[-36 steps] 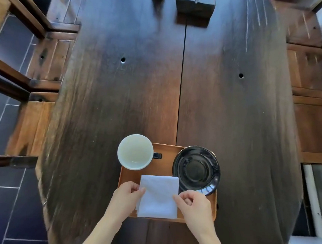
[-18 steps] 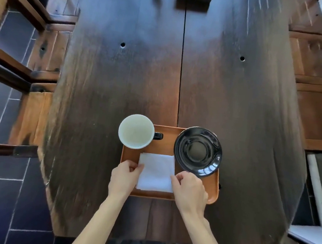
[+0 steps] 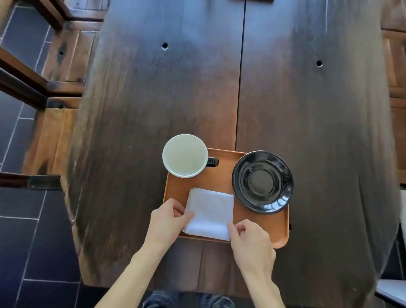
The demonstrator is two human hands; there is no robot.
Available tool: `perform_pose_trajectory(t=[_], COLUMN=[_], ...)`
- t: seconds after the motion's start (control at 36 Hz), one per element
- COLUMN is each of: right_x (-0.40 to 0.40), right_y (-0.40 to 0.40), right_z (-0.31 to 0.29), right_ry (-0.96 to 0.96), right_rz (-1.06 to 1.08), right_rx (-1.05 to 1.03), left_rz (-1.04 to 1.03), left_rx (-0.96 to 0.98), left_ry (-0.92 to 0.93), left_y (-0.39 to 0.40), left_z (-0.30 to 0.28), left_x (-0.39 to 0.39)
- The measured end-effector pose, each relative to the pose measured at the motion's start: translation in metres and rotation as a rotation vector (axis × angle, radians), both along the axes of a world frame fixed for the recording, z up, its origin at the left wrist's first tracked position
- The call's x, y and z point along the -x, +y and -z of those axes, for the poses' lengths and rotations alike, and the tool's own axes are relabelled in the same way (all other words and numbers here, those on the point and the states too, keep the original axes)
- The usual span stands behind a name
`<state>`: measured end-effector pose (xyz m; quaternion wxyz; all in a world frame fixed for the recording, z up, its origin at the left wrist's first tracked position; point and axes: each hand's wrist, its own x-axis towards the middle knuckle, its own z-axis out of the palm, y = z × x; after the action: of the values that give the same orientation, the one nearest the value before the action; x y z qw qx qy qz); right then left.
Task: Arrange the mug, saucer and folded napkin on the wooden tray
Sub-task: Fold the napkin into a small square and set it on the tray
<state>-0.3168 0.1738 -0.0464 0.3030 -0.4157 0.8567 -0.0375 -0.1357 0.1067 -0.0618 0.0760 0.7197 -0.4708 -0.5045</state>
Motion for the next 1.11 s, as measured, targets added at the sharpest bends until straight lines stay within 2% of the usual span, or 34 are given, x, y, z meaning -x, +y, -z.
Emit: perform_pose_trajectory(t=[0.11, 0.19, 0.25, 0.42, 0.56, 0.67, 0.97, 1.11], right_x=[-0.001, 0.002, 0.005, 0.007, 0.005, 0.005, 0.014, 0.013], right_y=[0.002, 0.001, -0.002, -0.014, -0.014, -0.012, -0.009, -0.013], right_z=[0.000, 0.000, 0.001, 0.002, 0.001, 0.005, 0.012, 0.006], right_ry=[-0.004, -0.131, -0.183, -0.123, -0.064, -0.053, -0.154, -0.106], right_rz=[-0.051, -0.153, -0.253, -0.428, -0.477, -0.442, -0.338, -0.363], right_rx=[0.145, 0.206, 0.162, -0.024, -0.096, -0.119, -0.105, -0.124], left_rz=[0.079, 0.224, 0.323, 0.537, 0.714, 0.719, 0.578, 0.574], left_rx=[0.145, 0.199, 0.230, 0.312, 0.224, 0.169, 0.048, 0.053], left_ry=[0.036, 0.061, 0.040, -0.053, -0.179, -0.228, -0.086, -0.094], left_y=[0.005, 0.006, 0.006, 0.000, -0.010, -0.012, 0.006, 0.005], left_z=[-0.001, -0.001, -0.001, 0.002, -0.002, 0.000, 0.002, 0.004], left_x=[-0.003, -0.008, -0.012, -0.021, -0.010, -0.004, -0.001, -0.003])
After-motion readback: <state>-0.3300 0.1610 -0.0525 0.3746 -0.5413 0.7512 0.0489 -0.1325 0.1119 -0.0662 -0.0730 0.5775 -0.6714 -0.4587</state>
